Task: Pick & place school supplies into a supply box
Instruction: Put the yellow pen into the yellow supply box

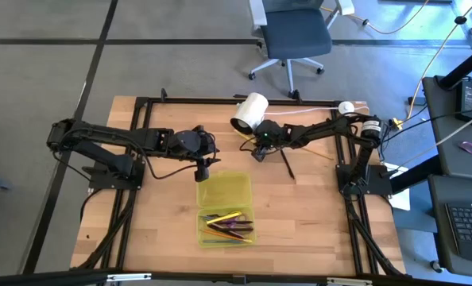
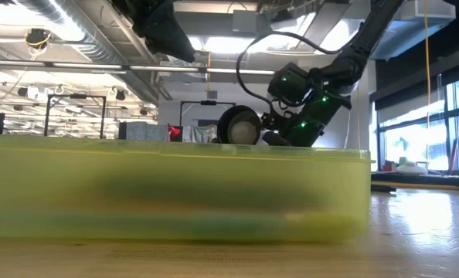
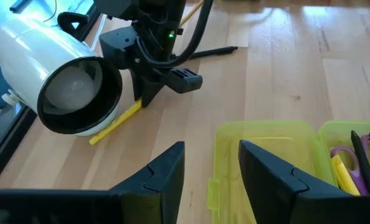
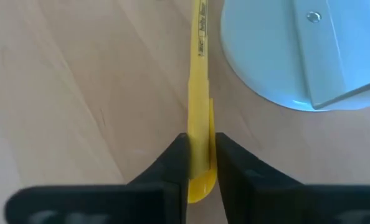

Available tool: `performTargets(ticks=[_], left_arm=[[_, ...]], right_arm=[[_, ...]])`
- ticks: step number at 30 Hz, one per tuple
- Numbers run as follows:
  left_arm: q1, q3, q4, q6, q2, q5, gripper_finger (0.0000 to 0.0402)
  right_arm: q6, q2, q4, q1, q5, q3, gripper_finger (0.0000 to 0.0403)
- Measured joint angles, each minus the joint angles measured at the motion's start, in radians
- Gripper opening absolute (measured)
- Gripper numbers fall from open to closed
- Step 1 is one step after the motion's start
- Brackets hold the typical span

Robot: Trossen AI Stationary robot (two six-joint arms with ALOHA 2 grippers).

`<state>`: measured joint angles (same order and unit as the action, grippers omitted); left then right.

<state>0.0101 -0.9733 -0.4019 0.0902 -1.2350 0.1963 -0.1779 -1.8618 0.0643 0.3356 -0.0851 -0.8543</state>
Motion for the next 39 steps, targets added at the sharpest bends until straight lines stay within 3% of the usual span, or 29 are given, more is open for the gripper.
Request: performTargets(ticks=[6, 15, 24, 32, 39], left_arm=[[0.000, 0.000, 0.000, 0.016, 0.000, 0.000, 0.0143], [0.002, 0.000, -0.001, 0.084, 0.000, -0.001, 0.0143], [0.002, 0.000, -0.006, 0.173, 0.000, -0.042, 0.0143], [0.001, 0.000, -0.004, 0.169, 0.000, -0.015, 0.0143], [0.001, 0.000, -0.002, 0.176, 0.000, -0.011, 0.0143]], right_arm=[[-0.014, 0.017, -0.043, -0.031, -0.009, -0.001, 0.0074], [-0.031, 0.151, -0.187, -0.124, 0.033, 0.009, 0.0071], [-0.146, 0.331, -0.261, -0.377, 0.018, 0.006, 0.0076], [-0.318, 0.333, -0.078, -0.639, -0.015, 0.004, 0.0077], [-0.391, 0.245, 0.101, -0.772, -0.087, 0.005, 0.0078]])
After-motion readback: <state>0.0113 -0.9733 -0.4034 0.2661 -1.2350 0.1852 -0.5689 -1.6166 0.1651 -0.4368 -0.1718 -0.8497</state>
